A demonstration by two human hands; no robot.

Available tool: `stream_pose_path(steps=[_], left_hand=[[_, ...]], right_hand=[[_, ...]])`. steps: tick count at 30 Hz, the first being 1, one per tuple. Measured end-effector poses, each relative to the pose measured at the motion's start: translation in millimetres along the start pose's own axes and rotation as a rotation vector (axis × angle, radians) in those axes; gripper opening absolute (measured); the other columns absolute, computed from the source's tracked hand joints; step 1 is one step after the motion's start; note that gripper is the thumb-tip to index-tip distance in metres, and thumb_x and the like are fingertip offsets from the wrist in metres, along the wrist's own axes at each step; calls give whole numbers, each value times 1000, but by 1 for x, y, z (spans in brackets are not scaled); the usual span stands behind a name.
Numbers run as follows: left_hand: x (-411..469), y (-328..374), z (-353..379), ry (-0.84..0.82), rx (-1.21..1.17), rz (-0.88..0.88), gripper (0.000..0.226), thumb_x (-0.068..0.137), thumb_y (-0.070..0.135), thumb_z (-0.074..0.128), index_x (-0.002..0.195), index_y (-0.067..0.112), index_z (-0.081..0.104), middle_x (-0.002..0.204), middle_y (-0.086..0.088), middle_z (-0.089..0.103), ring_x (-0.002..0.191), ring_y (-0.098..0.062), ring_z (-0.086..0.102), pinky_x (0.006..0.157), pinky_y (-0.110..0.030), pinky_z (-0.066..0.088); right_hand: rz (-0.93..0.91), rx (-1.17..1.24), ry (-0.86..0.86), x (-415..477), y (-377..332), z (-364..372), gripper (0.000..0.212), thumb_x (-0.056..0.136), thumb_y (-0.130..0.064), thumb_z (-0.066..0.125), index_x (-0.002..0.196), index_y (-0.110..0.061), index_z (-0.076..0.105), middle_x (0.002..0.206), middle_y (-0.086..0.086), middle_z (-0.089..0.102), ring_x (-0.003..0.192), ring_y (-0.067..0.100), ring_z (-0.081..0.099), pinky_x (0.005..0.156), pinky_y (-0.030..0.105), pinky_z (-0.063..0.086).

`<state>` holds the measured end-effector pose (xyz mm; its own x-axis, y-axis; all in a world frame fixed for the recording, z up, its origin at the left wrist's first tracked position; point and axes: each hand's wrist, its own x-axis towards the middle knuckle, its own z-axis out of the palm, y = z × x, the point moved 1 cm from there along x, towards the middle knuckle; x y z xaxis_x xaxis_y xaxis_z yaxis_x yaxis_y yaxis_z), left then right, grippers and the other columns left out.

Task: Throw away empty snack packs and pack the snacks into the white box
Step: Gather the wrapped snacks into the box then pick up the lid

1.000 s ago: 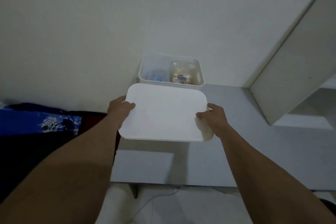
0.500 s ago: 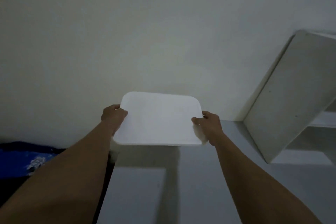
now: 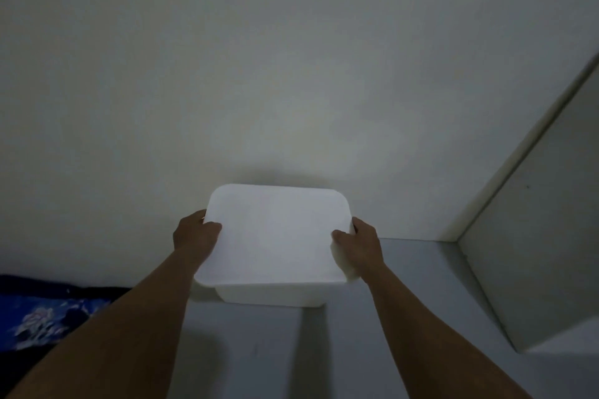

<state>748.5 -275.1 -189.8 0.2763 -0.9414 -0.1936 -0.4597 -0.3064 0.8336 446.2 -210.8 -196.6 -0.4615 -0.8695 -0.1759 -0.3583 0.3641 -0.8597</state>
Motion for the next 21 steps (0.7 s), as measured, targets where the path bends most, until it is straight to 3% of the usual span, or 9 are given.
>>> stream_pose_path(steps=[2, 4, 6, 8, 11, 21], left_hand=[[10, 1, 9, 2, 47, 18, 41, 82, 18, 62, 122, 14, 66, 118, -15, 68, 105, -36, 62, 95, -40, 49], [19, 3, 16, 33, 93, 35, 47, 81, 22, 61, 127, 13, 63, 124, -16, 64, 112, -37, 59, 98, -40, 47], [25, 4, 21, 69, 128, 28, 54, 85, 20, 63, 138, 13, 55, 137, -17, 55, 123, -36, 52, 105, -39, 41], [31, 2, 24, 56, 152, 35, 54, 86, 18, 63, 138, 13, 54, 137, -15, 56, 123, -35, 53, 104, -38, 41], [38, -3, 27, 24, 184, 39, 55, 84, 24, 59, 139, 17, 53, 134, -12, 60, 120, -35, 56, 104, -42, 44], [45, -12, 30, 8, 304, 59, 60, 94, 22, 47, 152, 19, 33, 151, -11, 42, 137, -34, 41, 114, -42, 32]], right_hand=[[12, -31, -12, 13, 8, 6, 18, 77, -26, 66, 80, -14, 53, 89, 4, 65, 82, 23, 60, 66, 28, 44], [9, -69, -39, 25, 17, 14, 25, 76, -34, 64, 87, -18, 49, 102, 2, 64, 92, 21, 58, 77, 31, 46], [-5, -89, -64, 32, 20, 21, 46, 80, -39, 64, 120, -19, 55, 130, 2, 58, 118, 23, 55, 99, 35, 44], [8, -81, -70, 33, 16, 24, 69, 89, -34, 64, 151, -20, 36, 151, 4, 43, 138, 25, 42, 112, 35, 34], [-10, -115, -69, 36, 15, 27, 73, 93, -35, 61, 155, -21, 25, 157, 4, 34, 143, 25, 35, 114, 34, 30], [-61, -156, -60, 36, 21, 31, 73, 94, -36, 58, 156, -19, 23, 160, 1, 28, 146, 20, 29, 116, 29, 24]])
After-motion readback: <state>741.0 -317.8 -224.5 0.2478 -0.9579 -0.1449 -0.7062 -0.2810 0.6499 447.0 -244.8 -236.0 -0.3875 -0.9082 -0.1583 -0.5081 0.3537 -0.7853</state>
